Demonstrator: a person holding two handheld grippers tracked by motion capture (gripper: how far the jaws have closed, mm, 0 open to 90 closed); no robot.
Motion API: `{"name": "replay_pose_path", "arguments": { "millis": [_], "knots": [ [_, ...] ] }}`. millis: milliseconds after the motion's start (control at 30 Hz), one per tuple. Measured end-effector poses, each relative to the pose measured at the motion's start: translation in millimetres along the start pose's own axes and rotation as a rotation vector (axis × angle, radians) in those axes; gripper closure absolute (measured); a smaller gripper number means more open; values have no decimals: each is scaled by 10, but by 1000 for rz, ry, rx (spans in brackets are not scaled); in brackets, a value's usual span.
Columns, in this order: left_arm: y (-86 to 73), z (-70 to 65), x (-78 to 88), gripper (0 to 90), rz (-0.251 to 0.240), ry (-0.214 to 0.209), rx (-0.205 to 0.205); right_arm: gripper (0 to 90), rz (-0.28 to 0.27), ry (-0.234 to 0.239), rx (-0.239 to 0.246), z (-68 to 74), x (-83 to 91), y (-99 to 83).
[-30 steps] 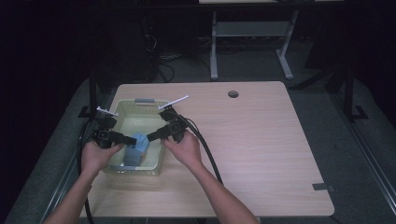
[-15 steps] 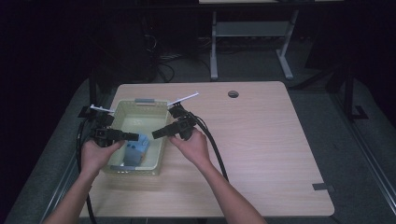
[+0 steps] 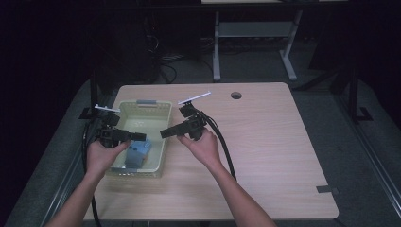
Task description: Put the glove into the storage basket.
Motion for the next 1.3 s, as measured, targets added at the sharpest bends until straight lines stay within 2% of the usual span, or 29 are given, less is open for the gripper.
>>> {"name": "replay_pose_path", "arguments": {
  "millis": [100, 133, 433, 867, 900, 1300],
  "knots": [
    [18, -47, -13, 497, -6, -6, -5, 493, -10, 0, -1, -27, 57, -2],
    [29, -71, -16, 497, -2, -9, -18, 487, -13, 3, -7, -33, 75, -1],
    [56, -147, -67, 485, -6, -17, -26, 456, -27, 16, -22, -94, 209, -14],
    [85, -300, -159, 467, -10, -48, -46, 443, -56, 2, -49, -216, 441, -65],
    [84, -315, -165, 466, -14, -49, -36, 443, -57, 0, -54, -228, 462, -74],
    [95, -505, -261, 448, -15, -89, -71, 437, -79, -15, -80, -386, 668, -171]
  ]
}}
Point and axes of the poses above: each handheld gripper's, and its own axes: x roughly backward along the jaws, y roughly out of its top, z roughly to its left, the point moved 3 cm from there along -x, roughly forward along the jaws, and after that the axes turned 7 degrees about -z, right-handed, at the moved point
